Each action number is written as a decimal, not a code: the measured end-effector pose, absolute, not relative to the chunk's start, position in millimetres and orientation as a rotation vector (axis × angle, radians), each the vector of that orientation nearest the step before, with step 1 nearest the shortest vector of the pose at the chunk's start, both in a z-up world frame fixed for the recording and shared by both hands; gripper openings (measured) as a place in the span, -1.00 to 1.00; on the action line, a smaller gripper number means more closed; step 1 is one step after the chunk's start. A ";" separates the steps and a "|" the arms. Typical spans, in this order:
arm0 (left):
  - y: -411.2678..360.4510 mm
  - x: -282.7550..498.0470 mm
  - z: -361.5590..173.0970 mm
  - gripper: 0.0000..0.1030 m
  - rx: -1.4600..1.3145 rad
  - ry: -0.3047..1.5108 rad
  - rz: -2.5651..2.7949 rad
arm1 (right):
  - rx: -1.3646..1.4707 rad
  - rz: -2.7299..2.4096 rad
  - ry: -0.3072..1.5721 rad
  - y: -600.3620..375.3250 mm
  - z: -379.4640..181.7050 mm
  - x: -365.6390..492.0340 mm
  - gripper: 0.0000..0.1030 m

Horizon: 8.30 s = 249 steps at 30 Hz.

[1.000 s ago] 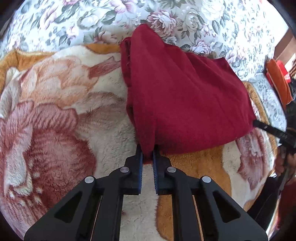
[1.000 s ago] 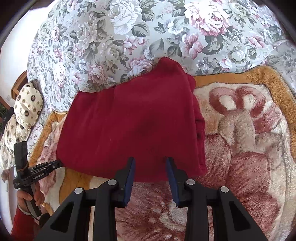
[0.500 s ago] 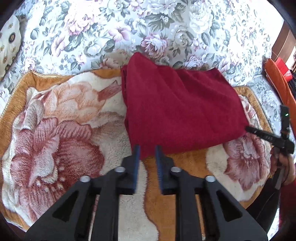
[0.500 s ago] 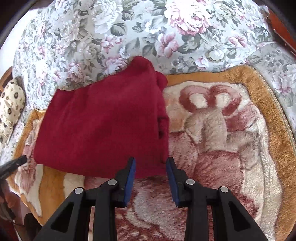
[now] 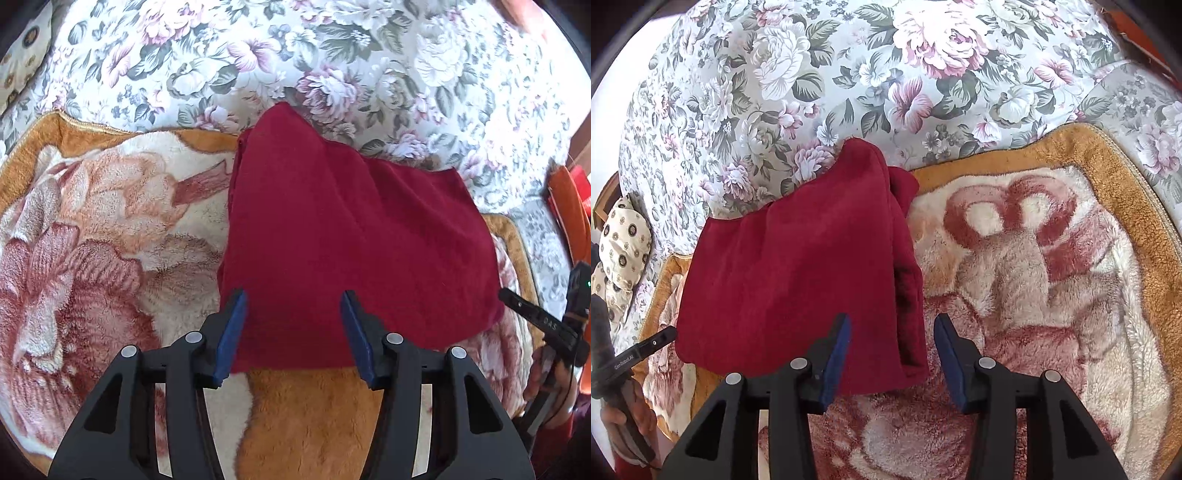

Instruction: Fold small clothes

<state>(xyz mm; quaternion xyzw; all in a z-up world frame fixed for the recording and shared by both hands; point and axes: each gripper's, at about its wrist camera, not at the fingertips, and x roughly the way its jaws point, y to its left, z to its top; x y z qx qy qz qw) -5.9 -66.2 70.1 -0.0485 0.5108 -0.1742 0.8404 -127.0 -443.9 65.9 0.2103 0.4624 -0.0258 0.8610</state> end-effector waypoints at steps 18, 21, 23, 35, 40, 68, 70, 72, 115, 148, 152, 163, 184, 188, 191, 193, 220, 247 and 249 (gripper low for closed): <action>-64.7 25.8 53.7 0.08 -0.126 1.125 -0.409 | 0.488 -0.036 0.943 -450.8 40.6 -103.8 0.12; -63.5 28.2 53.2 0.08 -0.146 1.129 -0.416 | 0.467 -0.029 0.935 -450.4 41.0 -98.3 0.12; -64.1 29.7 53.8 0.11 -0.146 1.129 -0.420 | 0.471 -0.027 0.934 -451.2 40.3 -95.0 0.12; -36.1 34.9 42.7 0.44 -0.372 1.103 -0.565 | 0.463 0.008 0.900 -447.9 31.4 -83.8 0.19; -37.9 30.2 48.1 0.44 -0.356 1.056 -0.535 | 0.454 0.024 0.875 -444.8 28.3 -81.7 0.24; -74.8 14.7 48.5 -0.65 -0.290 1.126 -0.494 | 0.434 0.208 0.771 -425.0 69.5 -99.2 -0.70; -73.1 -2.6 62.8 -0.65 -0.287 1.122 -0.518 | 0.400 0.231 0.763 -415.4 86.0 -111.9 -0.70; -70.3 -21.4 73.3 -0.65 -0.259 1.118 -0.529 | 0.371 0.236 0.776 -408.1 96.8 -129.8 -0.70; -95.5 0.4 58.1 -0.33 -0.066 1.133 -0.309 | 0.289 -0.103 0.851 -446.8 61.8 -117.8 -0.52; -74.1 -80.7 61.3 0.29 -0.039 1.026 -0.301 | 0.125 -0.001 0.997 -362.6 49.1 -170.1 -0.48; -87.8 -99.9 53.7 0.29 0.099 1.000 -0.272 | 0.076 -0.024 0.979 -355.7 58.6 -176.3 -0.48; -90.2 -132.8 102.7 0.29 0.076 0.885 -0.273 | 0.137 -0.005 0.879 -345.0 98.9 -217.1 -0.47; -83.7 -145.4 98.8 0.29 0.097 0.858 -0.193 | 0.178 -0.005 0.864 -324.0 86.9 -232.3 -0.46; -83.9 -147.3 99.7 0.29 0.112 0.844 -0.177 | 0.207 0.000 0.867 -320.9 83.2 -231.9 -0.45; -83.8 -148.3 99.8 0.29 0.111 0.841 -0.175 | 0.198 0.002 0.875 -317.1 80.7 -229.7 -0.45; -83.4 -148.1 99.6 0.29 0.112 0.839 -0.175 | 0.198 0.007 0.876 -315.2 80.4 -228.6 -0.45; -90.3 -148.6 94.5 0.29 0.105 0.847 -0.143 | 0.181 0.008 0.874 -305.8 76.2 -224.7 -0.44; -94.5 -148.0 88.4 0.29 0.114 0.859 -0.153 | 0.186 0.010 0.883 -307.1 68.6 -219.6 -0.39; -95.2 -147.1 87.6 0.29 0.115 0.859 -0.158 | 0.191 0.007 0.885 -307.6 67.6 -219.0 -0.37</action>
